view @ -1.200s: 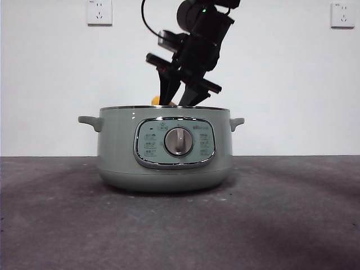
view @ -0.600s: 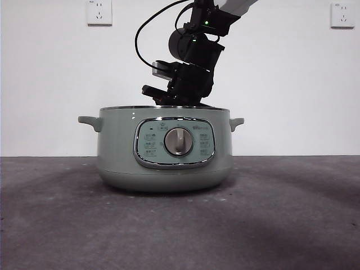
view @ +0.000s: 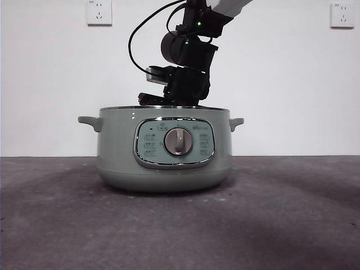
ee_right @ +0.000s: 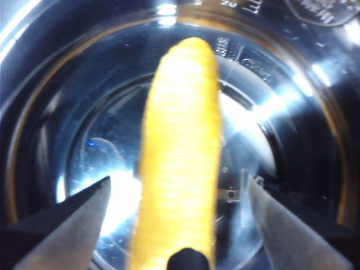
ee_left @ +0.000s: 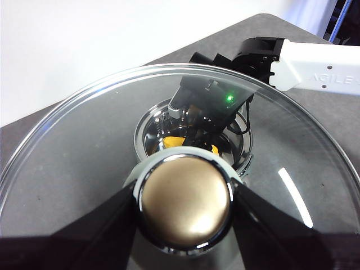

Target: Pick up the corn,open the lid,put the corn in the pot,close the lid

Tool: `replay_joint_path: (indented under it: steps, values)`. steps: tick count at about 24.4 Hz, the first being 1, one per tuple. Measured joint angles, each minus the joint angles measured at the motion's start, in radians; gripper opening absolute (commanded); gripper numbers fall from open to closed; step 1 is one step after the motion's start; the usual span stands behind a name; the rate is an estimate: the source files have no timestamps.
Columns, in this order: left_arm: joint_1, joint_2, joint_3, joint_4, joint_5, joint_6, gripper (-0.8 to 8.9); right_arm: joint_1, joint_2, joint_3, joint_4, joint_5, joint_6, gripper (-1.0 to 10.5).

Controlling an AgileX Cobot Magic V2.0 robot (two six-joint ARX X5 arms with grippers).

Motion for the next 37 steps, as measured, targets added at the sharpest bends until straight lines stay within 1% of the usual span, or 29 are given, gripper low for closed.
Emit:
replay_joint_path:
  steps: [2,6,7,8,9,10,11,16,18,20,23,29,32,37]
  values:
    - [0.0,0.007,0.0,0.0,0.0,0.0,-0.09,0.0,0.0,0.051,-0.043,0.007,0.0,4.1]
    - [0.0,0.035,0.0,0.001,0.0,0.0,-0.09,0.0,-0.033,0.367,-0.209,0.05,0.008,4.0]
    - [0.0,0.043,0.0,0.005,0.0,0.0,-0.09,0.0,-0.039,0.443,-0.255,0.072,0.014,3.3]
    - [0.0,0.055,0.0,0.017,0.0,0.0,-0.09,0.0,-0.042,0.52,-0.287,0.108,0.022,2.3]
    - [0.0,0.067,0.0,0.035,0.003,0.0,-0.09,-0.003,-0.052,0.565,-0.287,0.117,0.029,1.1]
    - [0.0,0.078,0.0,0.046,0.015,0.0,-0.09,-0.006,-0.066,0.576,-0.287,0.119,0.032,0.3]
    - [0.0,0.093,0.0,0.055,0.032,0.0,-0.09,-0.007,-0.091,0.577,-0.287,0.121,0.032,-0.2]
    - [-0.007,0.192,0.0,0.107,0.047,0.0,-0.09,-0.01,-0.215,0.577,-0.288,0.119,0.032,-0.1]
    - [-0.016,0.24,0.0,0.142,0.043,0.0,-0.09,-0.01,-0.303,0.542,-0.288,0.117,0.031,-0.1]
    - [-0.034,0.286,0.0,0.188,0.044,0.0,-0.09,-0.009,-0.42,0.47,-0.288,0.117,0.024,-0.1]
    - [-0.073,0.36,0.0,0.271,0.046,0.0,-0.09,-0.009,-0.628,0.282,-0.288,0.117,0.005,-0.1]
    - [-0.123,0.468,0.0,0.383,0.047,0.0,-0.09,-0.009,-0.931,-0.051,-0.288,0.117,-0.021,-0.1]
    - [-0.139,0.518,0.0,0.43,0.046,0.0,-0.09,-0.009,-1.077,-0.19,-0.288,0.117,-0.025,-0.1]
    - [-0.155,0.607,0.0,0.503,0.046,0.0,-0.08,-0.009,-1.297,-0.34,-0.288,0.121,-0.023,-0.1]
